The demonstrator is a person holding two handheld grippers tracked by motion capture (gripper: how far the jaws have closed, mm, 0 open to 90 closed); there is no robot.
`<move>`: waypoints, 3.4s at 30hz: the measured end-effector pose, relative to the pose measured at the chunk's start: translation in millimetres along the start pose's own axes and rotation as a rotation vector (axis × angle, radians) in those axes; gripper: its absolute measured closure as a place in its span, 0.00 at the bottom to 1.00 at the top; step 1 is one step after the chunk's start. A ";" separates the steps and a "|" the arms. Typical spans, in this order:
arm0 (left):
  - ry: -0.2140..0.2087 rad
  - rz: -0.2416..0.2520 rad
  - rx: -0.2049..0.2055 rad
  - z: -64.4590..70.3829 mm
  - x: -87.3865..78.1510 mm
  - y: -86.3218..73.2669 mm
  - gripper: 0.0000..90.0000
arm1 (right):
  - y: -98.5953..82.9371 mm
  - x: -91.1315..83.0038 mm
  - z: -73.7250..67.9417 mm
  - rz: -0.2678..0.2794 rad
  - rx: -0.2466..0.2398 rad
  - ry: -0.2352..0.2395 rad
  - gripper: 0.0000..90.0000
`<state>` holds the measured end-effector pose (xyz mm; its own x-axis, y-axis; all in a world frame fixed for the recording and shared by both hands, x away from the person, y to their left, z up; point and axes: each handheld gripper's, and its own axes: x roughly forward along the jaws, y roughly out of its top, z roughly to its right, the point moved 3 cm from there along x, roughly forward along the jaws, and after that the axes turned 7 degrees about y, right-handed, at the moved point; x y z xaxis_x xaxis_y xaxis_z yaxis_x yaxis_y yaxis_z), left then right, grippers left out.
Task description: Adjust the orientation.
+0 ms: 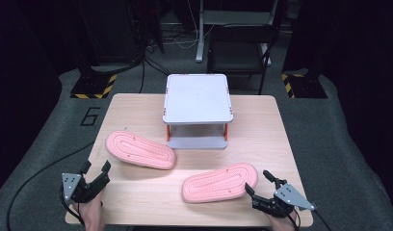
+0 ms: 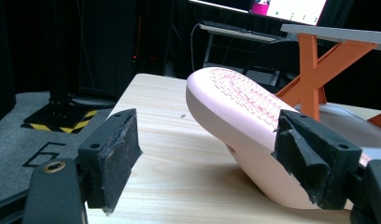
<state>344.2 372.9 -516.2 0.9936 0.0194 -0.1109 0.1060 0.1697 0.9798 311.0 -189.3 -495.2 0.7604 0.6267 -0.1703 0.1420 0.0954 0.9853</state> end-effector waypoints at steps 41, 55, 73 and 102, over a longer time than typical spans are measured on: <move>0.012 -0.003 -0.020 -5.1 0.6 -0.1 0.25 | 35.3 128.9 53.3 -0.031 0.166 0.000 0.25; 0.007 0.006 -0.017 -2.0 0.9 0.4 0.25 | 16.0 83.2 -9.0 -0.039 0.061 0.082 0.22; 0.007 -0.001 -0.016 -3.3 0.1 1.0 0.25 | -8.7 82.4 10.7 -0.126 0.109 -0.055 0.53; 0.011 -0.002 -0.019 -3.1 -0.1 0.4 0.25 | 11.4 113.9 -15.7 -0.103 0.004 -0.002 0.36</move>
<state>344.0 376.0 -516.3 0.9929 0.0296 -0.1152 0.1076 0.1880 0.9763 389.3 -104.7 -503.2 0.7429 0.6123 -0.2703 0.2218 0.1558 0.9626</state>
